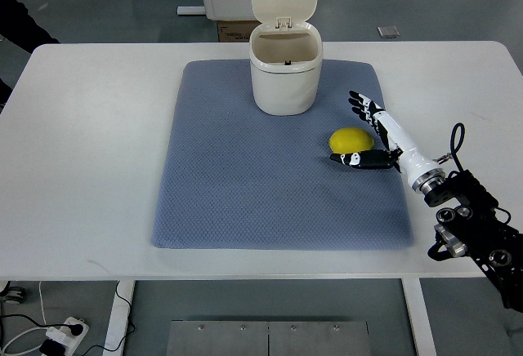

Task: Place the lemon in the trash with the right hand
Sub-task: 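Position the right hand's fingers around the lemon and close them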

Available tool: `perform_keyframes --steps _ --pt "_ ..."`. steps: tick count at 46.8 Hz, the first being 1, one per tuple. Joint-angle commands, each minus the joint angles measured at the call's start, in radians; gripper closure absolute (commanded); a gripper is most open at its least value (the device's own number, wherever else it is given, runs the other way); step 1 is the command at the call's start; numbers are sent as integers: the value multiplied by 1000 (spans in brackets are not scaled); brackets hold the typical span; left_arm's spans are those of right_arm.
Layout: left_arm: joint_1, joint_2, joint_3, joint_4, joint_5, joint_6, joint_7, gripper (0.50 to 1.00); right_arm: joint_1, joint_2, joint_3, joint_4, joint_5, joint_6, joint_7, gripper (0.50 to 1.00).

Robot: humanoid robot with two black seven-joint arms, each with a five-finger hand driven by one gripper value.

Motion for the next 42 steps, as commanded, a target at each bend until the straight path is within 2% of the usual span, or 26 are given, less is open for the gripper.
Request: perform_keyframes --steps 1,22,42 --pt "0 0 0 0 0 0 0 500 0 -1 -1 -2 0 1 0 528" --pt "0 0 0 0 0 0 0 500 -16 1 -1 -17 8 10 48 534" --pt "0 0 0 0 0 0 0 500 -19 7 -3 -48 12 16 84 578"
